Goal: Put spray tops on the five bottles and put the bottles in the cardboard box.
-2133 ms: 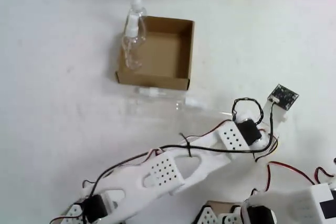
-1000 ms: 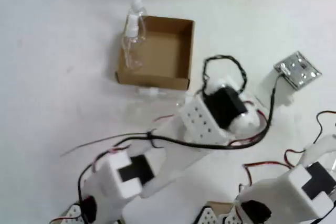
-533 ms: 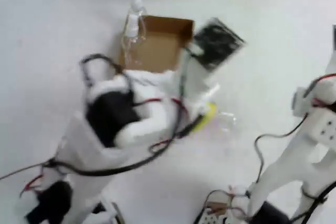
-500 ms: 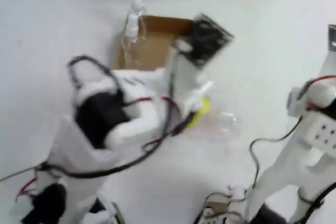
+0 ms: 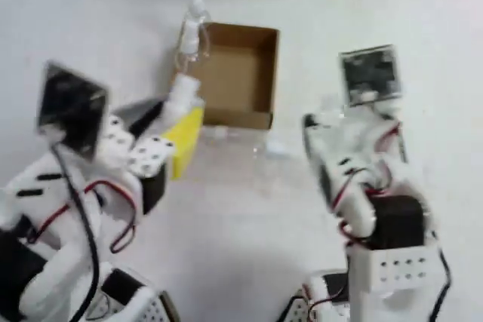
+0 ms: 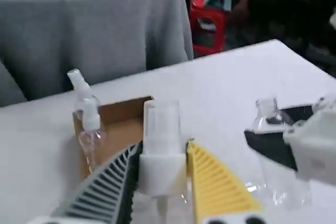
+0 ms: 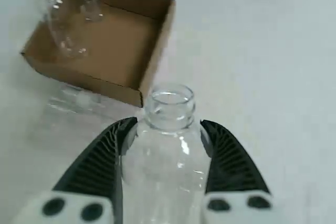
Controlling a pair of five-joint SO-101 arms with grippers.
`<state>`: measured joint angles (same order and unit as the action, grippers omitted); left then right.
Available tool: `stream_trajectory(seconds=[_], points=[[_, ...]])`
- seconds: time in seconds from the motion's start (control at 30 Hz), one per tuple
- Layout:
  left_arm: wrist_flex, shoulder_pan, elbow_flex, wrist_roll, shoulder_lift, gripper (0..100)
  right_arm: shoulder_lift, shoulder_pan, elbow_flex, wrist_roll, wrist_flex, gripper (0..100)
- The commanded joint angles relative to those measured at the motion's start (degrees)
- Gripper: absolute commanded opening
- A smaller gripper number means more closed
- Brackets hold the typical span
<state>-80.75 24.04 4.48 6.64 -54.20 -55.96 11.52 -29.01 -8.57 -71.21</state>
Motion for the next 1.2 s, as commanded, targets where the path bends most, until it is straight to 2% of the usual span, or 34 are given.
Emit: stream_trajectory(seconds=[0.0, 0.23, 0.43, 0.53, 0.63, 0.7, 0.77, 0.9, 1.03, 1.17], points=[[8.7, -7.6, 3.9, -0.3, -5.2, 2, -4.6, 7.3, -9.1, 0.2, 12.4, 2.0], [18.3, -18.1, 5.4, 0.1, -5.8, 2, -20.8, 16.4, -28.8, 0.5, 28.0, 2.0], [30.2, -18.6, 5.4, 1.1, -5.8, 2, -39.2, 22.2, -47.3, 0.6, 42.7, 1.9], [39.1, -18.6, 5.5, 9.1, -5.3, 2, -47.2, 25.0, -54.8, 0.6, 46.5, 1.9], [48.5, -18.2, 4.8, 18.8, -2.0, 2, -47.0, 27.0, -57.0, 0.8, 47.9, 1.9], [54.8, -16.2, 4.8, 23.4, 0.7, 2, -45.8, 27.3, -57.0, 4.1, 48.0, 1.9], [58.9, -14.5, 4.9, 23.7, 3.6, 2, -46.1, 27.4, -57.2, 10.1, 47.9, 1.9], [61.6, -9.4, 5.3, 23.6, 8.0, 2, -47.2, 27.2, -58.6, 18.2, 48.0, 1.9], [61.8, -2.2, 6.1, 17.1, 8.8, 2, -47.2, 27.6, -61.2, 16.2, 48.1, 1.9], [64.5, 5.8, 12.2, 9.0, 8.3, 2, -47.3, 27.4, -61.5, 16.1, 48.1, 1.9]])
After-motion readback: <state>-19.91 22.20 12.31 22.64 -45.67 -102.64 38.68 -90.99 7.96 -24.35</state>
